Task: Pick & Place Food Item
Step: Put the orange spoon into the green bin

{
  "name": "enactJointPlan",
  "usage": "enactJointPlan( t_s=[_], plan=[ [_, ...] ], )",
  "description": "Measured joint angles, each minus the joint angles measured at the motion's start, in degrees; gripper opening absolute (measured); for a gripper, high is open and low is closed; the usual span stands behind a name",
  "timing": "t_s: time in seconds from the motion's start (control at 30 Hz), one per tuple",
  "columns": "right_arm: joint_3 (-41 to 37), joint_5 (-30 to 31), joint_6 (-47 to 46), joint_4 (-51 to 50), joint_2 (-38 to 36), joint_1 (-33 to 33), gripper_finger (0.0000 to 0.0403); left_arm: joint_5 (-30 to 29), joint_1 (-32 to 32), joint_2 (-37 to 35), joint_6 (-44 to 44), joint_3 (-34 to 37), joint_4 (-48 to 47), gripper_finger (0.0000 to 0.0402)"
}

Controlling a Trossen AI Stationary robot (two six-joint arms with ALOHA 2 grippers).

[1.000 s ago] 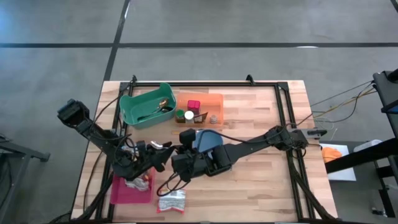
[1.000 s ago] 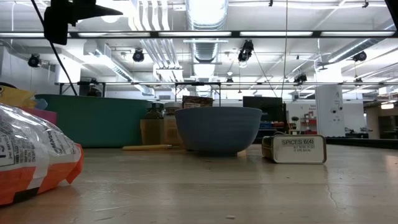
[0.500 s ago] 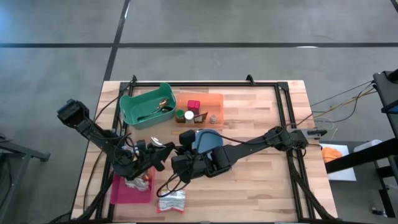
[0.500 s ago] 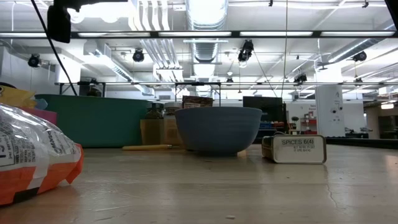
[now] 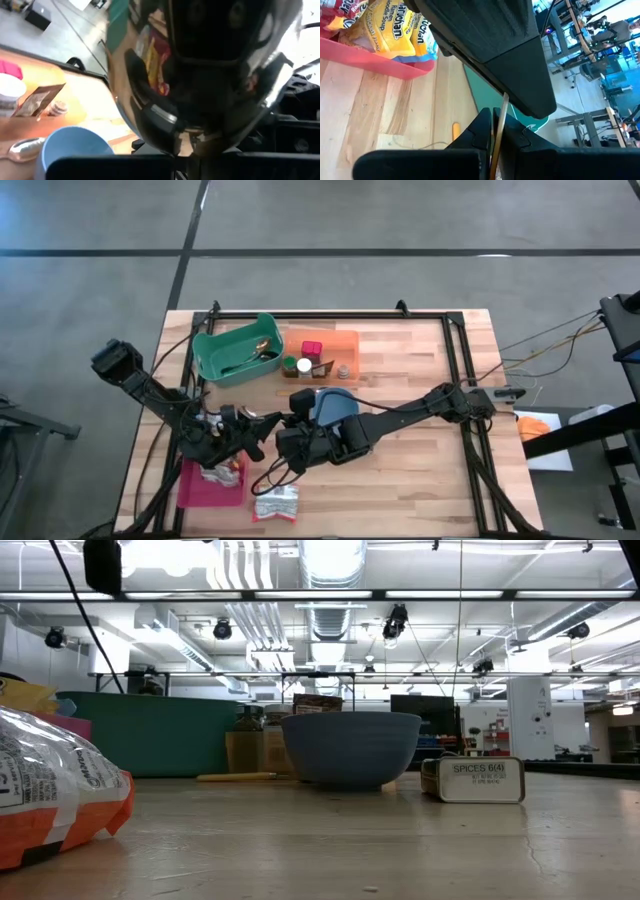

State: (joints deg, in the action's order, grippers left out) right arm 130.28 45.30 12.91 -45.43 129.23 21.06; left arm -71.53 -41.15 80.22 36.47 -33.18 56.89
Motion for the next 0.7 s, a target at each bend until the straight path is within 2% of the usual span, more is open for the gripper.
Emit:
enactJointPlan(
  t_s=[0.37, 0.53, 0.7],
  plan=[
    [0.00, -0.82, -7.37, -0.86, -0.07, -0.03, 0.0016, 3.38, 0.04, -0.20, -10.47, 0.10, 1.18, 0.0002],
    [0.22, -0.79, -9.09, -1.32, -0.26, -0.24, 0.0080, 3.61, 0.11, -2.14, -15.53, 0.25, -0.50, 0.0001],
    [0.22, -0.53, -7.84, -2.02, -0.26, -0.03, 0.0158, 3.62, 0.04, -6.92, -15.55, 0.25, -9.44, 0.0001]
  ],
)
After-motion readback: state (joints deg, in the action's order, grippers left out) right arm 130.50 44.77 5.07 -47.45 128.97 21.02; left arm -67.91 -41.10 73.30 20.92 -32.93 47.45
